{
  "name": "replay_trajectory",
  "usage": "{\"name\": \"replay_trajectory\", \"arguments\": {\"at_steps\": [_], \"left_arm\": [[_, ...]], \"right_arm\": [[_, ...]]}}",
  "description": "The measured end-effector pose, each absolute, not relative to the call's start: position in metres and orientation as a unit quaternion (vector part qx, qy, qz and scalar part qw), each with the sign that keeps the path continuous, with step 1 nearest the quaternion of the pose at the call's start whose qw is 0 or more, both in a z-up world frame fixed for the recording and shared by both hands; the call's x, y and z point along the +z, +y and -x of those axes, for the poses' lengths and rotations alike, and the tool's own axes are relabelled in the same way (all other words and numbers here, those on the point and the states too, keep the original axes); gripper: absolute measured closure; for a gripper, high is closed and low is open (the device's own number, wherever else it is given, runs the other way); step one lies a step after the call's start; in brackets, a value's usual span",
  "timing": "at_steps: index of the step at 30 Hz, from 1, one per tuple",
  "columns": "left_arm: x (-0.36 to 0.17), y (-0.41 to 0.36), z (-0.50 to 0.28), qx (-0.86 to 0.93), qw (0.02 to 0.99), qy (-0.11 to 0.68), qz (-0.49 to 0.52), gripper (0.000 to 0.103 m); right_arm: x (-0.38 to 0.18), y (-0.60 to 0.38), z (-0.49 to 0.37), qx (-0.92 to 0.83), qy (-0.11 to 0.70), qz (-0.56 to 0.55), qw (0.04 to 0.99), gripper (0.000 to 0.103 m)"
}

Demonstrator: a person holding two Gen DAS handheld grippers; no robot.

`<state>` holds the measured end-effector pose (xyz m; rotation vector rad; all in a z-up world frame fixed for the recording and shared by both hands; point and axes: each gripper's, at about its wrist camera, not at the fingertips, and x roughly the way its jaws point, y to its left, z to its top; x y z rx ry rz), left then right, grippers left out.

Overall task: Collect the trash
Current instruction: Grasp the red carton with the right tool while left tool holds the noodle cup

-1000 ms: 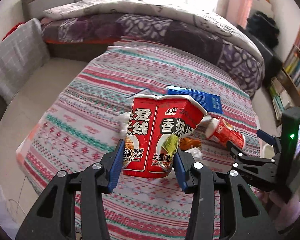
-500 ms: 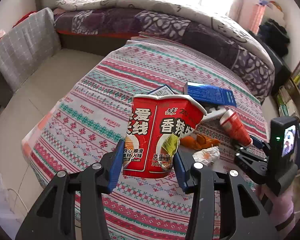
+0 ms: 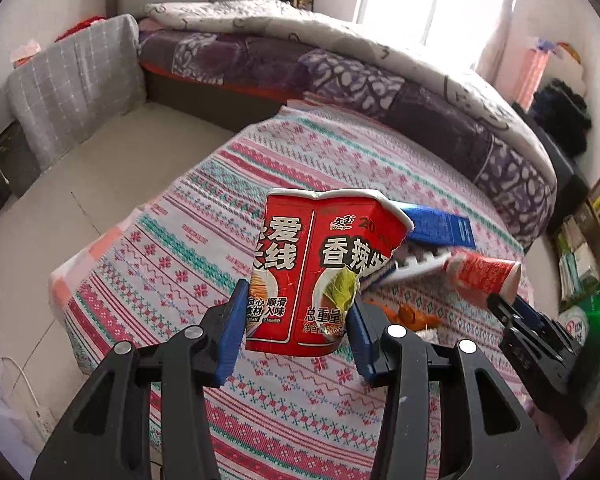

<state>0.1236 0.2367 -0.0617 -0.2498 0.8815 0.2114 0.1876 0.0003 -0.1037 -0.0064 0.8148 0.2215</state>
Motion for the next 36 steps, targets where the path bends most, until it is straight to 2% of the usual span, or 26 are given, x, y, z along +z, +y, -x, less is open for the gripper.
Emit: {"name": "replay_trajectory", "arguments": {"at_steps": [3,5,16,17,18,20,22,24,26,28,36], "left_arm": [[-0.056,0.237,-0.122,0.110,0.898,0.409,0.123,0.057],[-0.052,0.236,-0.121,0.113,0.902,0.398,0.123,0.057],[-0.049,0.239,-0.118,0.109,0.904,0.390,0.134,0.057],[-0.049,0.239,-0.118,0.109,0.903,0.393,0.134,0.057],[-0.050,0.240,-0.118,0.109,0.902,0.394,0.134,0.057],[-0.051,0.241,-0.117,0.111,0.901,0.397,0.133,0.057],[-0.051,0.244,-0.116,0.114,0.900,0.399,0.134,0.057],[-0.052,0.249,-0.116,0.115,0.897,0.404,0.141,0.057],[-0.054,0.254,-0.116,0.116,0.893,0.409,0.149,0.057],[-0.056,0.257,-0.117,0.118,0.890,0.413,0.153,0.057],[-0.059,0.259,-0.118,0.113,0.886,0.423,0.151,0.057]], "right_arm": [[-0.090,0.004,-0.179,0.116,0.374,-0.005,0.920,0.072],[-0.083,0.007,-0.173,0.123,0.367,-0.005,0.922,0.086],[-0.083,0.003,-0.168,0.123,0.381,-0.012,0.916,0.088],[-0.086,0.001,-0.170,0.120,0.386,-0.017,0.915,0.086],[-0.091,0.000,-0.173,0.121,0.395,-0.021,0.910,0.066],[-0.098,0.000,-0.178,0.117,0.398,-0.019,0.910,0.039],[-0.108,0.005,-0.186,0.119,0.405,-0.001,0.906,0.036],[-0.121,0.009,-0.195,0.116,0.421,0.008,0.900,0.021],[-0.130,0.007,-0.200,0.107,0.427,-0.013,0.898,0.012],[-0.138,0.006,-0.206,0.105,0.435,-0.046,0.893,0.007],[-0.150,0.032,-0.214,0.063,0.434,-0.078,0.895,0.007]]}}
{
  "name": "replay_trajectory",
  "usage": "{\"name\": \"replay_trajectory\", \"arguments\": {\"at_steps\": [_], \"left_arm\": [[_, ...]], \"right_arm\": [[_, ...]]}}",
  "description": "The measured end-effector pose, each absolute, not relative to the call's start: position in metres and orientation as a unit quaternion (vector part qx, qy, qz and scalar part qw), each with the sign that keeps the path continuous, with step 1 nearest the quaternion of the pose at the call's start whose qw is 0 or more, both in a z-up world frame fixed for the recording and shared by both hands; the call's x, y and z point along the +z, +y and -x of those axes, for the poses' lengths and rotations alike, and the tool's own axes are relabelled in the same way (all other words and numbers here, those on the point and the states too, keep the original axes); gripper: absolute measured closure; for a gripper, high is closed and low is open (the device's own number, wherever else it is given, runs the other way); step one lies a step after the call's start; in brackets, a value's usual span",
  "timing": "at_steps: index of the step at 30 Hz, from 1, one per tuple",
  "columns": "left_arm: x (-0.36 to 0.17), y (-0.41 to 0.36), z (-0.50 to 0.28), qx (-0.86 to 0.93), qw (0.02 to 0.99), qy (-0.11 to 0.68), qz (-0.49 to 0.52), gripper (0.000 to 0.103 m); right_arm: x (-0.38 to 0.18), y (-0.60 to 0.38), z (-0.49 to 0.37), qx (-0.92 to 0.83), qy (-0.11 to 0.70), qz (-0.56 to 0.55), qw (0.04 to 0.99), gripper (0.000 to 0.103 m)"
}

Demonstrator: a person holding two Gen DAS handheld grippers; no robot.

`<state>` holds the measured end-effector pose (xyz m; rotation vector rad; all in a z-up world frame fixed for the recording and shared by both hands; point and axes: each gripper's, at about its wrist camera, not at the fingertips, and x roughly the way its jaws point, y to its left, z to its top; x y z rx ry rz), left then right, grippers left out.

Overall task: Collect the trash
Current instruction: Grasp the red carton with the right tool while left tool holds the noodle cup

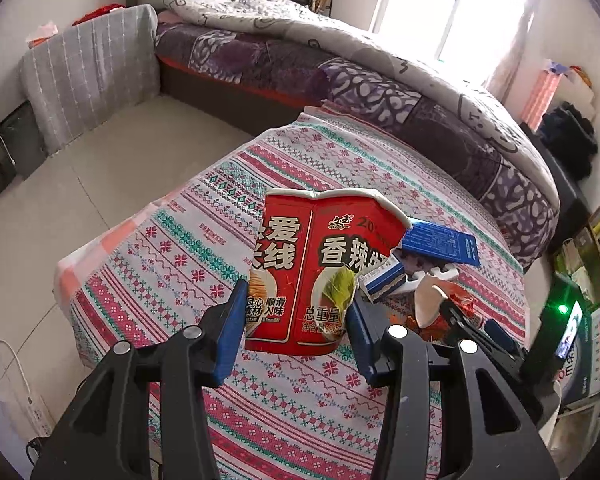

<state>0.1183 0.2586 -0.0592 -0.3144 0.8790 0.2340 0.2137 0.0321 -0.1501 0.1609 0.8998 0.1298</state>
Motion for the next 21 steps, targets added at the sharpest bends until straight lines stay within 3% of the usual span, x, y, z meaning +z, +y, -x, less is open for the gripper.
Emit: {"name": "replay_trajectory", "arguments": {"at_steps": [8,12,21], "left_arm": [[-0.063,0.264,-0.119,0.113,0.882,0.432,0.149,0.056],[-0.064,0.266,-0.118,0.116,0.881,0.432,0.151,0.056],[-0.060,0.262,-0.117,0.118,0.884,0.426,0.151,0.056]], "right_arm": [[-0.171,0.048,-0.226,0.025,0.456,-0.042,0.889,0.007],[-0.183,0.037,-0.229,0.041,0.480,-0.074,0.873,0.020],[-0.147,0.029,-0.212,0.060,0.413,-0.076,0.906,0.021]]}}
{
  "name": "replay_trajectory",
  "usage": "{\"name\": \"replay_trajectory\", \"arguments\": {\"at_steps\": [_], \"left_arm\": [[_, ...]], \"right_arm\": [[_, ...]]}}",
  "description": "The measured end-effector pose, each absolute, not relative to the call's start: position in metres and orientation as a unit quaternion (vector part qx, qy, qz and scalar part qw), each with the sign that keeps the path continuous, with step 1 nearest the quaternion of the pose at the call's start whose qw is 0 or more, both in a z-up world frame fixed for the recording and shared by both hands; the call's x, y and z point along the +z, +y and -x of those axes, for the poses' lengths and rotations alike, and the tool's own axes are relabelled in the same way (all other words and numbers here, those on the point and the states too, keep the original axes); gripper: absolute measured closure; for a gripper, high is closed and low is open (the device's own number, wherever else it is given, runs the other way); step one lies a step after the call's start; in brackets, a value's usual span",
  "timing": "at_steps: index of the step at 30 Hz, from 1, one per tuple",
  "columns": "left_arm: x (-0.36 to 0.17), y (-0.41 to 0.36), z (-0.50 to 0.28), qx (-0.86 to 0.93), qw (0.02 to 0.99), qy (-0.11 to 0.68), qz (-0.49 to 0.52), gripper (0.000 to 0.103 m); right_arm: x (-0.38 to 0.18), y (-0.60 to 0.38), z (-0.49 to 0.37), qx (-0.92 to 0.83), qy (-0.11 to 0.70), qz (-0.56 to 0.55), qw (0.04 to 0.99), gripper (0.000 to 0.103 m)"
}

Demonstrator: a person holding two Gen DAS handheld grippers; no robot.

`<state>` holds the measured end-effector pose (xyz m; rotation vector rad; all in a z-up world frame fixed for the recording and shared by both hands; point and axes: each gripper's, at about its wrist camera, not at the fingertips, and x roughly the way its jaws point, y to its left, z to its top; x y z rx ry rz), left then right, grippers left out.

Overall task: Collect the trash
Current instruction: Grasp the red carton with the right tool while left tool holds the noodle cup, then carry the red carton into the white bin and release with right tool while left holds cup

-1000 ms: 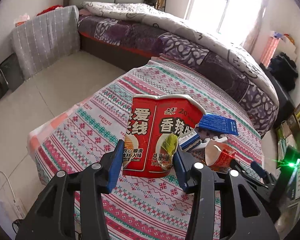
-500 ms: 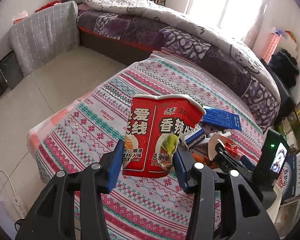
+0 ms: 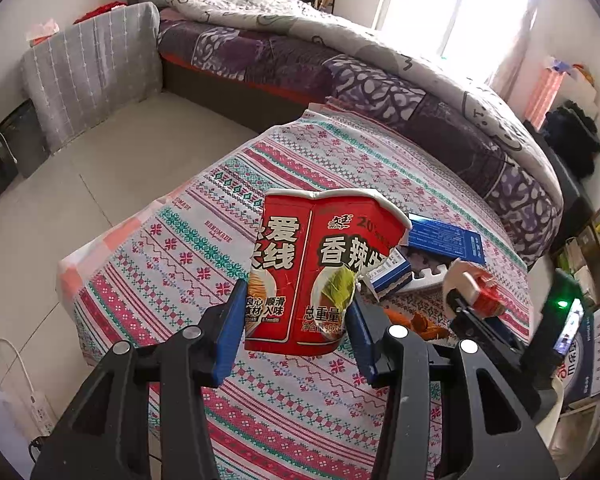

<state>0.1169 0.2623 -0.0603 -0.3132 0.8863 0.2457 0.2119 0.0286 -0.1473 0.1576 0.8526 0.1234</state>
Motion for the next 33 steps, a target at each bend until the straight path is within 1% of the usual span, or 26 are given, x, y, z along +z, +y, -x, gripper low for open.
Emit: {"name": "replay_trajectory", "arguments": {"at_steps": [7,17,26,33], "left_arm": [[-0.052,0.257,-0.116,0.126,0.893,0.406,0.148,0.056],[-0.037,0.233,-0.114,0.139,0.913,0.368,0.106,0.056],[-0.025,0.207,-0.110,0.127,0.927,0.341,0.093,0.056],[-0.023,0.182,-0.111,0.109,0.931,0.338,0.082,0.056]], "right_arm": [[-0.113,0.023,-0.197,0.068,0.376,-0.064,0.922,0.021],[-0.074,0.010,-0.170,0.064,0.341,-0.056,0.936,0.021],[-0.056,-0.008,-0.153,0.055,0.327,-0.057,0.942,0.021],[-0.046,-0.029,-0.143,0.041,0.322,-0.061,0.944,0.021]]}}
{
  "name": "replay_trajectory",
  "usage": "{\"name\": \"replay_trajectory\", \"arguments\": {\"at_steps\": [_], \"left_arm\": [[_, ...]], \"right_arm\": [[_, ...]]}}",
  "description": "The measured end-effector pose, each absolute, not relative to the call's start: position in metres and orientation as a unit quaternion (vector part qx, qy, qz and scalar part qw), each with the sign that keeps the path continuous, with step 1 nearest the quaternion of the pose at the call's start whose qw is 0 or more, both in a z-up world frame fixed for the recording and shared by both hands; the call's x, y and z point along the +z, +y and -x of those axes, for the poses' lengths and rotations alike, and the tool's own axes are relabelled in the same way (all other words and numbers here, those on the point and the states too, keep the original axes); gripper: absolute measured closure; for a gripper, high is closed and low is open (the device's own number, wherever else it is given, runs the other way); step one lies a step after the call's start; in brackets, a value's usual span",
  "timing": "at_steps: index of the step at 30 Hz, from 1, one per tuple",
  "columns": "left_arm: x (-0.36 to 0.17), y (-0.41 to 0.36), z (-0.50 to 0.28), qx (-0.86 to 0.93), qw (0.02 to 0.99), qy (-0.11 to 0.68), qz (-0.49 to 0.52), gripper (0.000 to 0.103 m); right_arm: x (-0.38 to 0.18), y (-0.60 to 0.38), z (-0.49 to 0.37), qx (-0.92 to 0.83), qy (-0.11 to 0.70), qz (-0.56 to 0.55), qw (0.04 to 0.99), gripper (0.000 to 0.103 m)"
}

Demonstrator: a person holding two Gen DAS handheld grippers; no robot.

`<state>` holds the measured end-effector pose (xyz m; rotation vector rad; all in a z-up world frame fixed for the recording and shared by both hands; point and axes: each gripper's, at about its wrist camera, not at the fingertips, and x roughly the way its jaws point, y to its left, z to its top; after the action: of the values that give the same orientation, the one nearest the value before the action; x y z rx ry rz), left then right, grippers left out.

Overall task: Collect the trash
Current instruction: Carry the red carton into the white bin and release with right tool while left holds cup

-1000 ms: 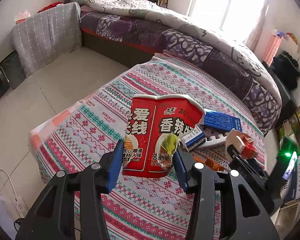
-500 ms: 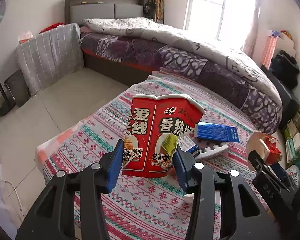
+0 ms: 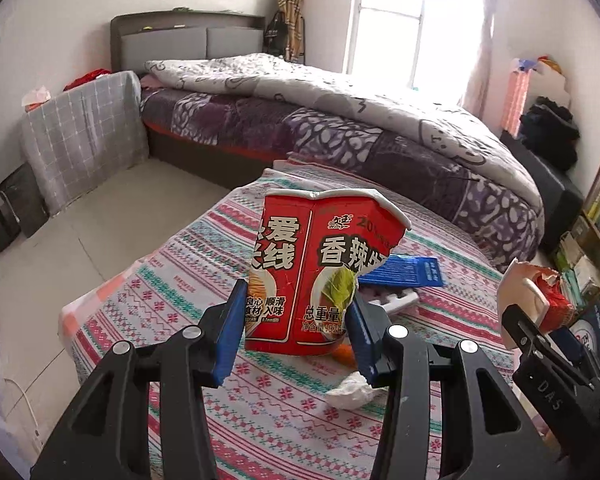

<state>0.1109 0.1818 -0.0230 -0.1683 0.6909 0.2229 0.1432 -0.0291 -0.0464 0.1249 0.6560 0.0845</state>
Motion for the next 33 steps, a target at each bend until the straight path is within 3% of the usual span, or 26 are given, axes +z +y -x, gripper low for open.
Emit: {"name": "replay_trajectory", "arguments": {"at_steps": [33], "left_arm": [[-0.024,0.049,-0.113,0.003,0.944,0.328,0.033,0.056]], "right_arm": [[-0.033,-0.159,-0.111,-0.067,0.319,-0.076,0.942,0.021]]}}
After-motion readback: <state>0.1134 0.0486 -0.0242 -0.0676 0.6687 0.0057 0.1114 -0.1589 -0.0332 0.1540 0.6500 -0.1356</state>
